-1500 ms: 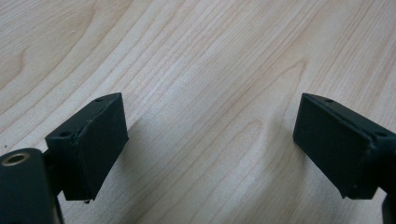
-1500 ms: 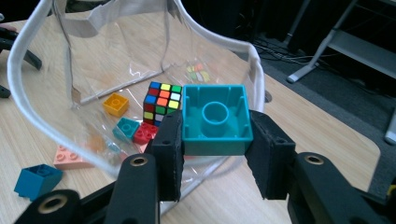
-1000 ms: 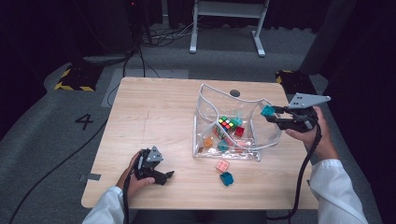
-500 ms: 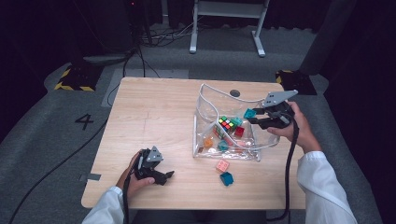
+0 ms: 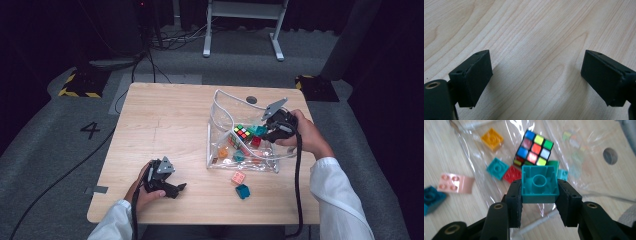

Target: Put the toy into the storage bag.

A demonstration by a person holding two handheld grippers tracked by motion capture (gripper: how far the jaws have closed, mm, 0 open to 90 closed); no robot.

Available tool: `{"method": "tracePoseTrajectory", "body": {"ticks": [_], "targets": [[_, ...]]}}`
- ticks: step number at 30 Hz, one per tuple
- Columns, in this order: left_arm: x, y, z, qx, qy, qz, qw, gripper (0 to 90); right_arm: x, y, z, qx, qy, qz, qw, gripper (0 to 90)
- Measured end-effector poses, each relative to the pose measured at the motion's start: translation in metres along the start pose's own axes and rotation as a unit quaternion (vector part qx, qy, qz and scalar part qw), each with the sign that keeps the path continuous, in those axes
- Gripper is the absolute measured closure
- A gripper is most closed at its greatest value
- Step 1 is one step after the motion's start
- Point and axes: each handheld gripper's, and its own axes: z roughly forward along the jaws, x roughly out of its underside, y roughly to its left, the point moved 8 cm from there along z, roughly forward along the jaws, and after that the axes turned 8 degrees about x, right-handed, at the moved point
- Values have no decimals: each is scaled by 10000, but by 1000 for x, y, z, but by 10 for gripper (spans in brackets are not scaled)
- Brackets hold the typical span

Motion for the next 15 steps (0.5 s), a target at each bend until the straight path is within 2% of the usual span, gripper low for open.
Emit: {"method": "tracePoseTrajectory", "body": {"ticks": [4, 8, 11, 15], "targets": [[0, -1, 0, 26, -2, -13, 10000, 103, 12, -1, 4, -4, 505, -116, 9987, 590], [0, 0, 0, 15, 0, -10, 10000, 103, 31, -7, 6, 132, 1039, -212, 9943, 590], [0, 0, 0, 1, -1, -3, 10000, 103, 43, -11, 3, 169, 1183, -125, 9928, 590], [0, -1, 0, 28, 4, -28, 10000, 103, 50, -14, -2, 243, 1153, -49, 9930, 589]]}}
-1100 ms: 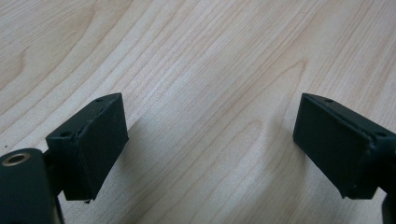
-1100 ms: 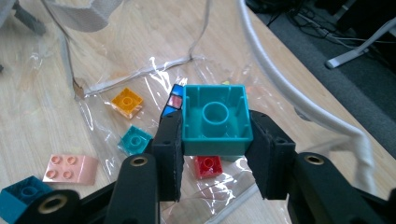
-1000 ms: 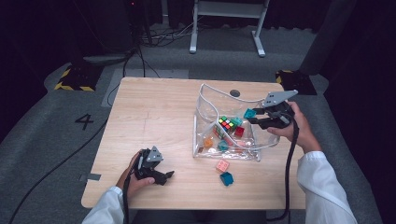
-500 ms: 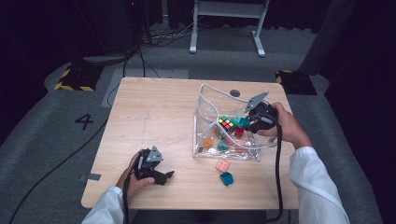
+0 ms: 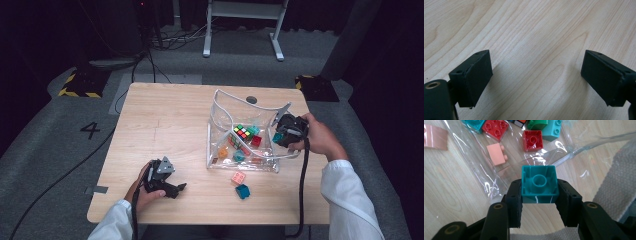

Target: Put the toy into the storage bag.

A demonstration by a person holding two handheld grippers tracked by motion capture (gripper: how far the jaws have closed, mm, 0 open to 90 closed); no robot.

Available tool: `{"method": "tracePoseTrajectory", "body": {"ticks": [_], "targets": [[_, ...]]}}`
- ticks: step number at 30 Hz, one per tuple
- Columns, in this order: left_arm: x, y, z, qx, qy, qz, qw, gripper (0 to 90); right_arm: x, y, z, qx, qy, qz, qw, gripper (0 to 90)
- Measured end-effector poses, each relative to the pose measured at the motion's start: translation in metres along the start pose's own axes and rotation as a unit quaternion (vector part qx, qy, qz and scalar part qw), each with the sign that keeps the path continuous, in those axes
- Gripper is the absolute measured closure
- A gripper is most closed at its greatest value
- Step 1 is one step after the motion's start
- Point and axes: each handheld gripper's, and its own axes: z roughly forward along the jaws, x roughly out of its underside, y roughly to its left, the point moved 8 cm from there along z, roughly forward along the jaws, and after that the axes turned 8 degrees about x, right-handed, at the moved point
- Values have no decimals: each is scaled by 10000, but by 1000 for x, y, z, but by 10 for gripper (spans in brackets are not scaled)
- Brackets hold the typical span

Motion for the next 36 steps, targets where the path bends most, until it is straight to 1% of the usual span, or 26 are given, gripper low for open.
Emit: {"method": "tracePoseTrajectory", "body": {"ticks": [1, 3, 6, 8, 9, 10, 11, 12, 13, 14, 15, 16, 17, 18, 19, 21, 22, 24, 26, 27, 29, 30, 33, 34, 35, 36], "targets": [[0, 0, 0, 1, 0, -1, 10000, 103, 0, 0, 0, -1, -58, -15, 10000, 586], [0, 0, 0, 2, -1, -2, 10000, 103, 0, -1, -2, 56, -167, 57, 9998, 568], [0, 0, 0, -2, -1, 4, 10000, 103, -1, 0, -8, -6, -480, 201, 9986, 539], [0, 0, 0, 9, -3, 6, 10000, 103, -1, 0, -12, -95, -790, 362, 9962, 537], [0, 0, 0, 12, -5, 9, 10000, 103, 0, 0, -14, -98, -907, 421, 9949, 528], [0, 0, 0, 5, 1, 3, 10000, 103, 1, 0, -18, -92, -1007, 534, 9934, 522], [0, 0, 0, 8, -6, 11, 10000, 103, 1, 0, -20, -137, -1179, 633, 9909, 514], [0, 0, 0, 10, -6, 10, 10000, 103, 2, 0, -22, -142, -1354, 674, 9884, 503], [0, 0, 0, 14, -2, 8, 10000, 103, 3, 0, -26, -85, -1448, 779, 9864, 497], [0, 0, 0, 13, -1, 9, 10000, 103, 4, 1, -30, -85, -1512, 941, 9840, 497], [0, 0, 0, 14, -2, 8, 10000, 103, 4, 2, -33, -136, -1673, 1042, 9803, 494], [0, 0, 0, 13, -2, 9, 10000, 103, 5, 3, -35, -124, -1795, 1055, 9780, 481], [0, 0, 0, 12, -1, 12, 10000, 103, 7, 4, -38, -104, -1858, 1047, 9769, 465], [0, 0, 0, 12, -1, 9, 10000, 102, 9, 6, -41, -91, -1924, 1154, 9745, 446], [0, 0, 0, 13, -2, 9, 10000, 103, 10, 6, -43, -74, -1993, 1200, 9725, 440], [0, 0, 0, 14, -1, 8, 10000, 103, 13, 7, -49, -19, -2194, 1280, 9672, 415], [0, 0, 0, 12, -1, 9, 10000, 102, 15, 8, -53, 7, -2348, 1319, 9630, 393], [0, 0, 0, 12, -2, 8, 10000, 103, 19, 7, -60, 56, -2532, 1445, 9566, 366], [0, 0, 0, 12, -1, 8, 10000, 102, 23, 7, -67, 101, -2760, 1594, 9478, 329], [0, 0, 0, 12, -2, 8, 10000, 103, 26, 6, -69, 115, -2810, 1687, 9447, 279], [0, 0, 0, 13, -3, 8, 10000, 103, 32, 6, -72, 235, -2852, 1784, 9414, 268], [0, 0, 0, 12, -2, 9, 10000, 103, 37, 6, -74, 351, -2870, 1843, 9394, 256], [0, 0, 0, 13, -2, 10, 10000, 103, 48, 8, -78, 428, -2984, 1971, 9329, 256], [0, 0, 0, 14, -1, 8, 10000, 103, 54, 9, -82, 463, -3079, 2022, 9285, 254], [0, 0, 0, 14, -2, 7, 10000, 103, 56, 10, -83, 483, -3126, 2085, 9255, 251], [0, 0, 0, 12, -3, 7, 10000, 103, 61, 11, -85, 524, -3146, 2106, 9241, 251]]}}
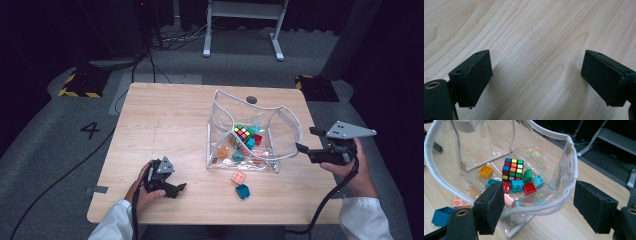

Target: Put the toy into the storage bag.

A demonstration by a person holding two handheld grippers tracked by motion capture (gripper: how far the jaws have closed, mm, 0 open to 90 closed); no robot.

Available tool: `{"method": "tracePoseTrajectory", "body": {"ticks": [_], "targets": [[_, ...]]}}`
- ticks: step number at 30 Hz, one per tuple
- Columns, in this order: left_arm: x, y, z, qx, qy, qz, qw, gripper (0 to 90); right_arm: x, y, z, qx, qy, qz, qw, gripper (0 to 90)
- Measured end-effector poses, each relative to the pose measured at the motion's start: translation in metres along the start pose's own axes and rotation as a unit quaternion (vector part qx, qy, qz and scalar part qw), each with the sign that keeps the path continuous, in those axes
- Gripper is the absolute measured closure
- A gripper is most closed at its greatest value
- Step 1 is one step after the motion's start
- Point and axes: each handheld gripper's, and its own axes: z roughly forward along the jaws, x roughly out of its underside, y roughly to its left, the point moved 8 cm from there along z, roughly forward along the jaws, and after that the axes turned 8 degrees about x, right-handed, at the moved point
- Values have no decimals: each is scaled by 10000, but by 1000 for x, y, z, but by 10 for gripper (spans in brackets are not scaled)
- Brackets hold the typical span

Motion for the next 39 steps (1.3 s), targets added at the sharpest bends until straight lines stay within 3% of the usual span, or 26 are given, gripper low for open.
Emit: {"method": "tracePoseTrajectory", "body": {"ticks": [9, 18, 31, 39], "targets": [[0, 0, 0, 0, 1, 1, 10000, 102, 21, 2, -20, 146, -247, 137, 9995, 249], [0, 0, 0, -3, 0, 2, 10000, 102, 52, 14, -16, 142, -85, 192, 9997, 250], [0, 0, 0, -8, 4, -9, 10000, 102, 93, 42, 4, -266, 243, 366, 9987, 261], [0, 0, 0, -11, 3, -6, 10000, 102, 117, 75, 22, -690, 533, 205, 9960, 273]]}}
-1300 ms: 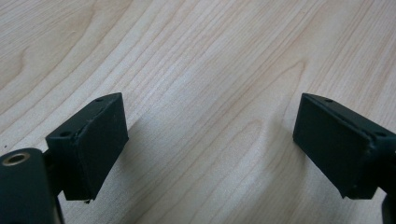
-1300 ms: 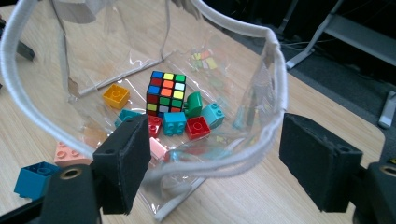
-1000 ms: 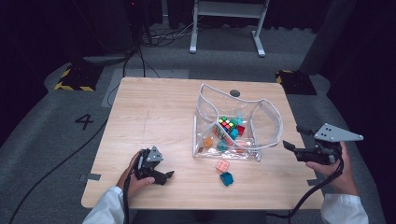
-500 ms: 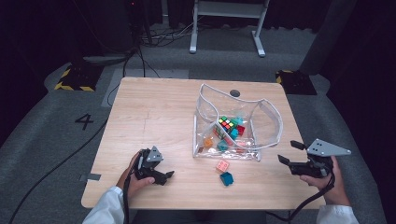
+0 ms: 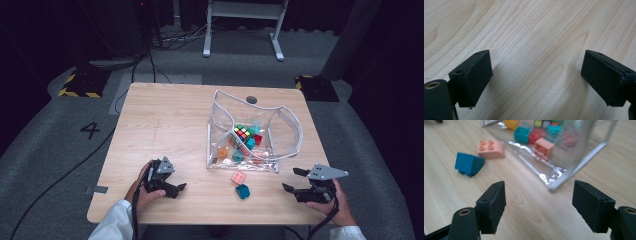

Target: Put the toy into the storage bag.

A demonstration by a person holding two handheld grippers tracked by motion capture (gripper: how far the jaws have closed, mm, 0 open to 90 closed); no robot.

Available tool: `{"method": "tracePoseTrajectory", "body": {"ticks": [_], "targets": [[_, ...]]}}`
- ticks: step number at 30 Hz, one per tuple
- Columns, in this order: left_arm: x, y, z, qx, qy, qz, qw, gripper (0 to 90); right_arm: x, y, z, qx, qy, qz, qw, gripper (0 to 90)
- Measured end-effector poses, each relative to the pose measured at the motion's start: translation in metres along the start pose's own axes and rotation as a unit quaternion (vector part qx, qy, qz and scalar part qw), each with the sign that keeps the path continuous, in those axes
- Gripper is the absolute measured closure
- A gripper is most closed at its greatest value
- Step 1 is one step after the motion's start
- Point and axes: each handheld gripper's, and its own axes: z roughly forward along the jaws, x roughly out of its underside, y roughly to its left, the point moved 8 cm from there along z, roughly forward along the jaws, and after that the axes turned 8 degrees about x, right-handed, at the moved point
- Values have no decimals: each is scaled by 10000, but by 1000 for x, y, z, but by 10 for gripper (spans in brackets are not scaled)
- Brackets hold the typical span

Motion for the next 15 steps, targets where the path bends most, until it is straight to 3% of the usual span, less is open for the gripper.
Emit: {"method": "tracePoseTrajectory", "body": {"ticks": [7, 15], "targets": [[0, 0, 0, -1, 2, -3, 10000, 102, 11, 25, 21, -344, 205, -101, 9991, 285], [0, 0, 0, -16, -1, 13, 10000, 103, 9, 62, 39, -743, 198, -301, 9966, 305]]}}
